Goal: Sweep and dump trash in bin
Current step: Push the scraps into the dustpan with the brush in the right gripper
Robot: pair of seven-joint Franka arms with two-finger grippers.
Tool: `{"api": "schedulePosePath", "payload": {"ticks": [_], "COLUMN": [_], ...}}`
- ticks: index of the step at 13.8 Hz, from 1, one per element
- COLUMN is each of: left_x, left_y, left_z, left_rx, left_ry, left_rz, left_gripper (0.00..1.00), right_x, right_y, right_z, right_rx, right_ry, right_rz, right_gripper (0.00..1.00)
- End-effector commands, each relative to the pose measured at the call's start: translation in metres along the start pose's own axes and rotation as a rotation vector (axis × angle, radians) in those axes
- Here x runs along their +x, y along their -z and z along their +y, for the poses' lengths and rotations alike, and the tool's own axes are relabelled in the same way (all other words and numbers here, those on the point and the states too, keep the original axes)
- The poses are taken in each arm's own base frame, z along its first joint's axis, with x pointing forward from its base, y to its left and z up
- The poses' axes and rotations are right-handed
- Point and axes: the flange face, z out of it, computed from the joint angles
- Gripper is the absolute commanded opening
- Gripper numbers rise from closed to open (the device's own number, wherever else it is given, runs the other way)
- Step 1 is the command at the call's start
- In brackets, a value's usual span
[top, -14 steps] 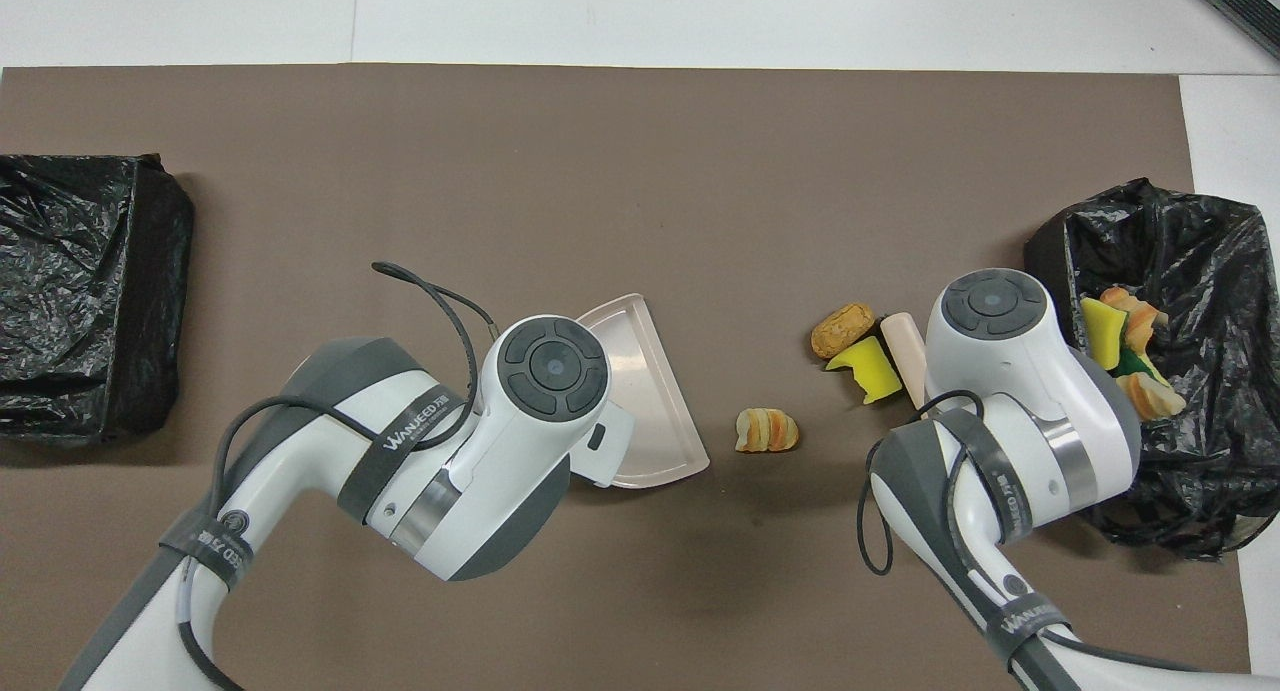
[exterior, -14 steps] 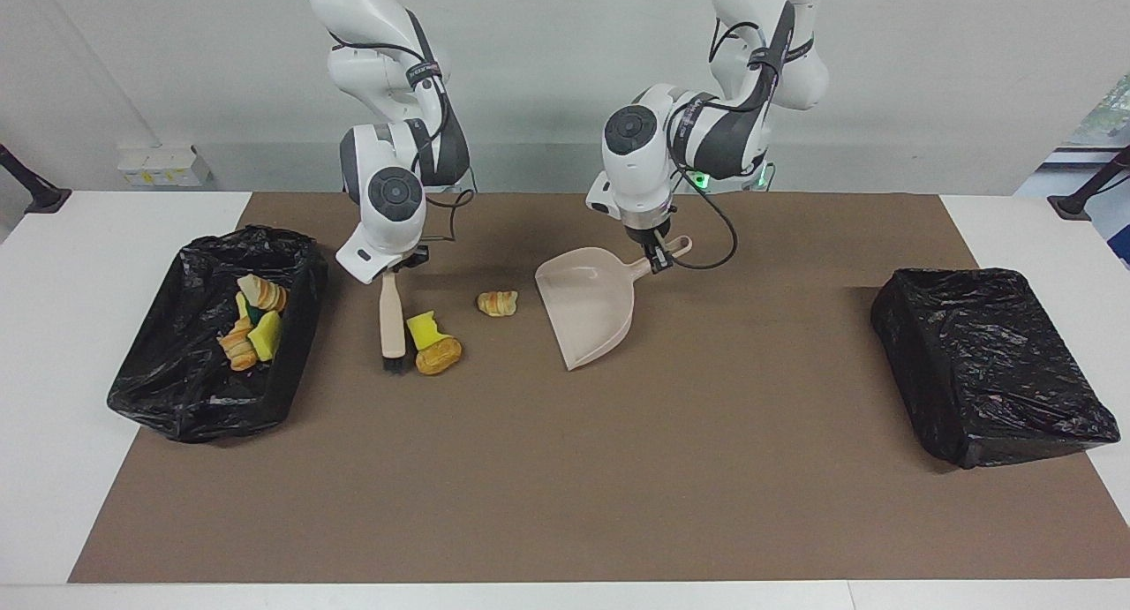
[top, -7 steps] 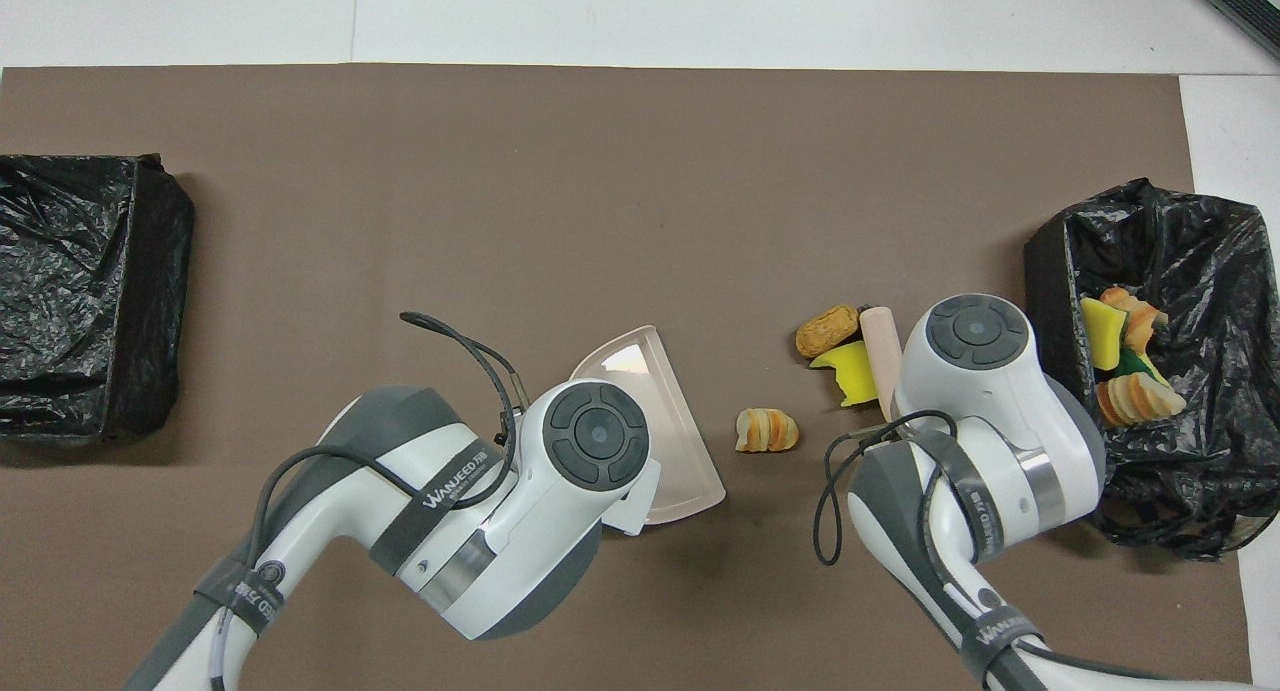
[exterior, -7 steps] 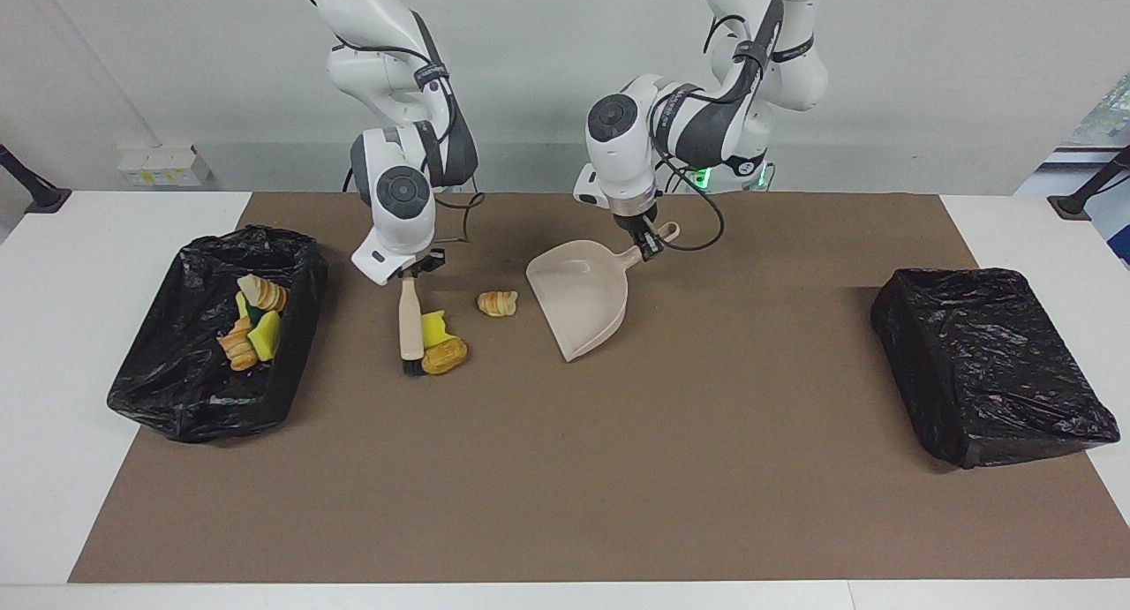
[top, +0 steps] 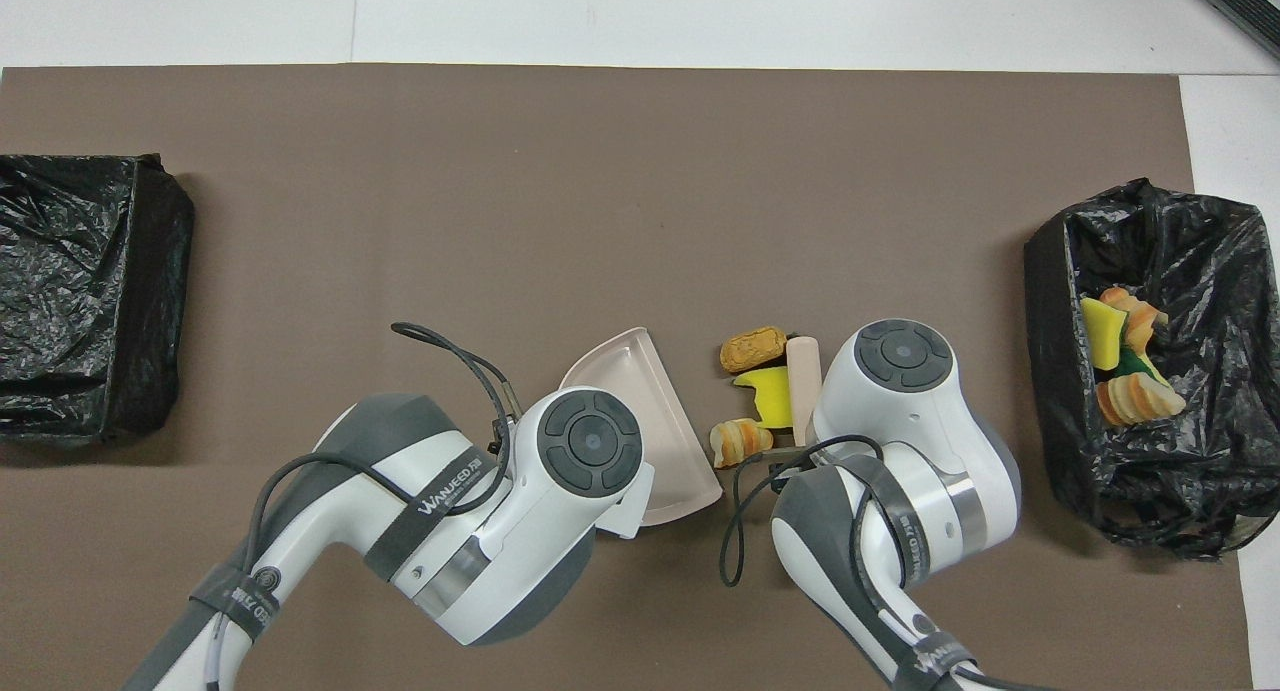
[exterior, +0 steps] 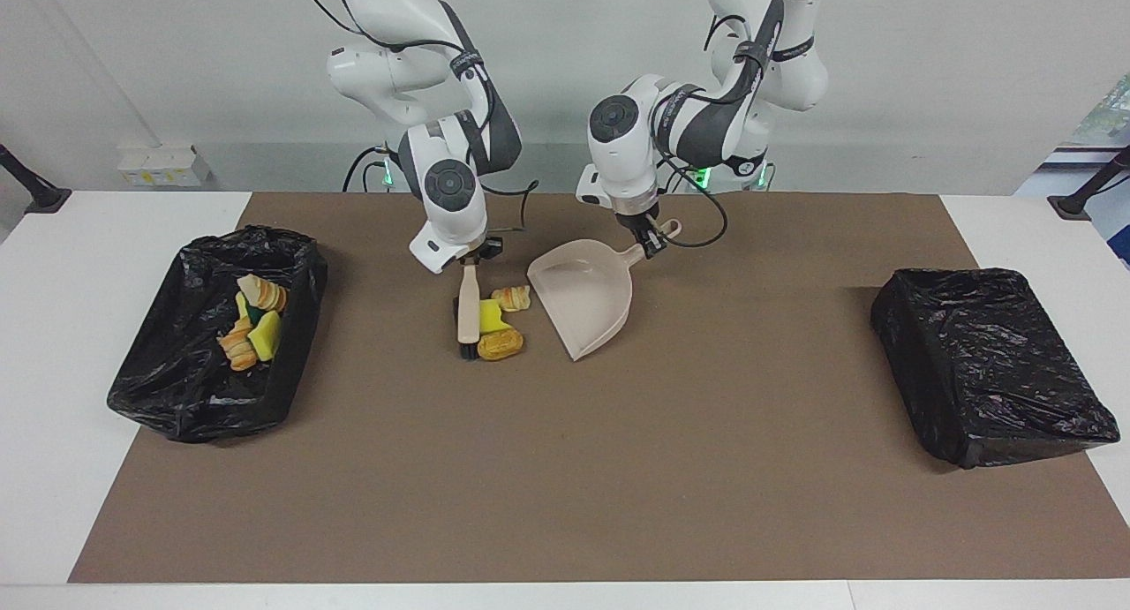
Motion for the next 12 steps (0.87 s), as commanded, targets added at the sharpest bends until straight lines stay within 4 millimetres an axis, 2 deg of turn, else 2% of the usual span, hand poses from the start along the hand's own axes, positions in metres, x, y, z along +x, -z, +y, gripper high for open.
{"api": "schedulePosePath", "payload": {"ticks": [1, 2, 3, 6, 7, 10, 12], "left_x": [-0.011, -0.010, -0.011, -0.013, -0.016, -0.015, -0.016], "left_y": [-0.001, -0.002, -0.002, -0.004, -0.005, -0.004, -0.004], "left_z": [0.001, 0.001, 0.000, -0.005, -0.011, -0.012, -0.013], "left_rx": [0.012, 0.011, 0.011, 0.007, 0.003, 0.005, 0.005], "left_ry": [0.017, 0.015, 0.017, 0.025, 0.037, 0.037, 0.034], "left_rz": [0.008, 0.006, 0.006, 0.005, 0.005, 0.009, 0.009], "left_gripper": [0.00, 0.00, 0.00, 0.00, 0.00, 0.00, 0.00], "right_x": [-0.010, -0.017, -0.021, -0.035, -0.037, -0.044, -0.048], "right_y": [-0.004, -0.006, -0.005, -0.006, -0.006, -0.004, 0.014], "right_z": [-0.025, -0.042, -0.050, -0.064, -0.066, -0.069, -0.062], "right_rx": [0.109, 0.110, 0.136, 0.241, 0.241, 0.290, 0.282], "right_ry": [0.020, 0.071, 0.103, 0.193, 0.214, 0.360, 0.400], "right_rz": [-0.028, -0.030, -0.033, -0.055, -0.060, -0.083, -0.081], "right_gripper": [0.00, 0.00, 0.00, 0.00, 0.00, 0.00, 0.00]}}
